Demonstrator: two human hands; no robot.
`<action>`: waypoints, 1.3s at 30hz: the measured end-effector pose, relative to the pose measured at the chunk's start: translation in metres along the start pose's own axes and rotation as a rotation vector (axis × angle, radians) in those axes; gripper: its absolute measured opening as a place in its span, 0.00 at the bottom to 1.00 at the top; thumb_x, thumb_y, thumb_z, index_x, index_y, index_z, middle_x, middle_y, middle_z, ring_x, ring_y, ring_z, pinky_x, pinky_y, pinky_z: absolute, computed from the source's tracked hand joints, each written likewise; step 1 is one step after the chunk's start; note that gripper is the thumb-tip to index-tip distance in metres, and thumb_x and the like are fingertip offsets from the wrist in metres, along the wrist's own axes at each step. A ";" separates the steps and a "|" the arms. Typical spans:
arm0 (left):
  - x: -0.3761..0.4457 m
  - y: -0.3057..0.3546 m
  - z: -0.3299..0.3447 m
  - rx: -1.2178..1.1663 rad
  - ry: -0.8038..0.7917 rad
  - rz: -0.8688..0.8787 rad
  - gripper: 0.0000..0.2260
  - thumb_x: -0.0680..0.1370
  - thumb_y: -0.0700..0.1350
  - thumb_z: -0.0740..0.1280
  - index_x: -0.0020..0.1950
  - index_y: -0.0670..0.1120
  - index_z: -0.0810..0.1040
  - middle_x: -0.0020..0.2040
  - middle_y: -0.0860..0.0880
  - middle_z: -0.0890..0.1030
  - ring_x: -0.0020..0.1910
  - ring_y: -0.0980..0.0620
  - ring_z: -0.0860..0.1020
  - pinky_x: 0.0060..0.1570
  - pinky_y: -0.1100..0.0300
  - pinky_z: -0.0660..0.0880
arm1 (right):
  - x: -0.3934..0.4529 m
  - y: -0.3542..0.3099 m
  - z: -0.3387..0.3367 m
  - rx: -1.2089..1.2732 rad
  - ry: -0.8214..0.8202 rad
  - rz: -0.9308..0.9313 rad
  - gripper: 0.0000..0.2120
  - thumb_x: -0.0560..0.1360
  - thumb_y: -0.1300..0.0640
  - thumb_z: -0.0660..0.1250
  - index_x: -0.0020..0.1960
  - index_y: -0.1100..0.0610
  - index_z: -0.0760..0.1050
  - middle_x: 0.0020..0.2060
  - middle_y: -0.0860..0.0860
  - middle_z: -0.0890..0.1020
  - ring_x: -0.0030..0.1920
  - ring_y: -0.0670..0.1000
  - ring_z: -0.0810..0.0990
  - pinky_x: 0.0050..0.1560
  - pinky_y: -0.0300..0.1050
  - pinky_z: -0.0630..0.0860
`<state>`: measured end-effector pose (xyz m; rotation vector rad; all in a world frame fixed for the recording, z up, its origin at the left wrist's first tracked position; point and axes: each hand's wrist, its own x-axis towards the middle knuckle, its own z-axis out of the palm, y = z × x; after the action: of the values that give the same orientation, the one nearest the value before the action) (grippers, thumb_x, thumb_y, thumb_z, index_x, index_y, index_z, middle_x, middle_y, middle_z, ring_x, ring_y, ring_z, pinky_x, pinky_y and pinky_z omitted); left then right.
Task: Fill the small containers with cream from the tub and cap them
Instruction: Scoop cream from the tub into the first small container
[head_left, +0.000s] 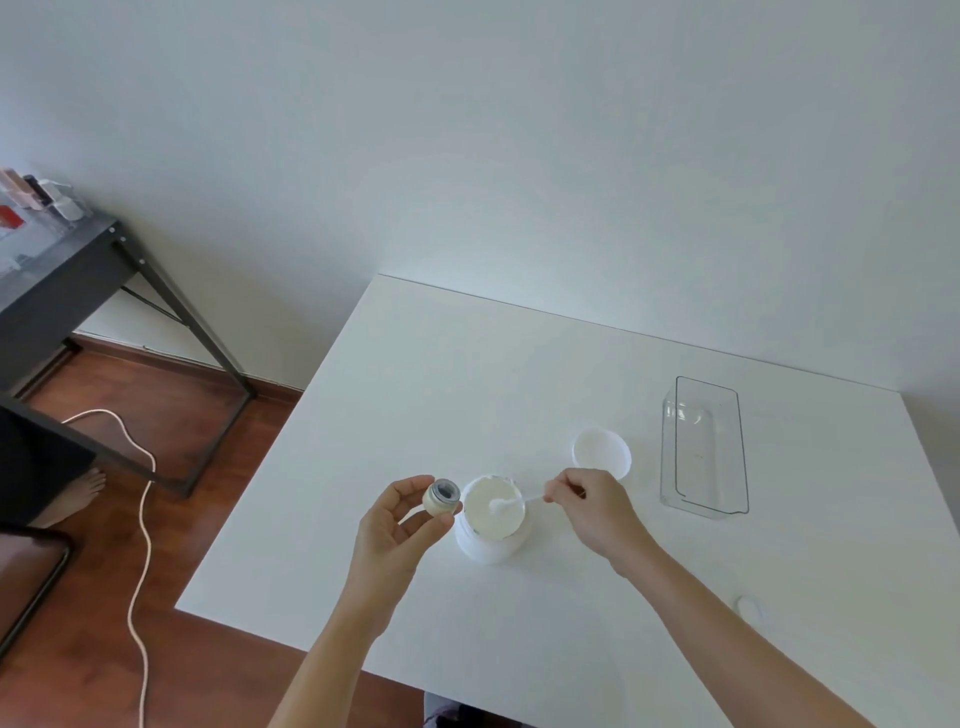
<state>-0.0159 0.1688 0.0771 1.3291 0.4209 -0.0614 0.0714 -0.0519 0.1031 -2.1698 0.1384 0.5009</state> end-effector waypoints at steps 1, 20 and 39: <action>0.001 -0.001 0.001 0.008 0.003 -0.006 0.16 0.74 0.36 0.75 0.59 0.49 0.80 0.56 0.48 0.86 0.56 0.47 0.85 0.60 0.54 0.76 | -0.002 0.000 -0.003 0.052 -0.005 0.024 0.11 0.76 0.56 0.65 0.37 0.59 0.79 0.25 0.45 0.68 0.28 0.47 0.64 0.33 0.40 0.61; 0.004 0.011 0.024 0.057 -0.087 0.023 0.14 0.77 0.37 0.73 0.57 0.53 0.84 0.54 0.49 0.87 0.54 0.49 0.86 0.55 0.59 0.77 | -0.039 -0.038 -0.014 -0.031 0.209 -0.534 0.07 0.75 0.59 0.69 0.39 0.55 0.80 0.32 0.47 0.74 0.33 0.43 0.71 0.36 0.31 0.66; 0.005 0.007 0.025 0.021 -0.051 0.044 0.12 0.76 0.38 0.74 0.57 0.50 0.84 0.53 0.49 0.88 0.52 0.49 0.86 0.50 0.66 0.79 | -0.046 -0.032 -0.019 -0.731 0.331 -1.139 0.09 0.77 0.65 0.63 0.42 0.59 0.80 0.31 0.51 0.73 0.31 0.53 0.69 0.31 0.46 0.69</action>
<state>-0.0028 0.1480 0.0860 1.3537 0.3484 -0.0630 0.0440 -0.0514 0.1558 -2.5361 -1.2024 -0.5503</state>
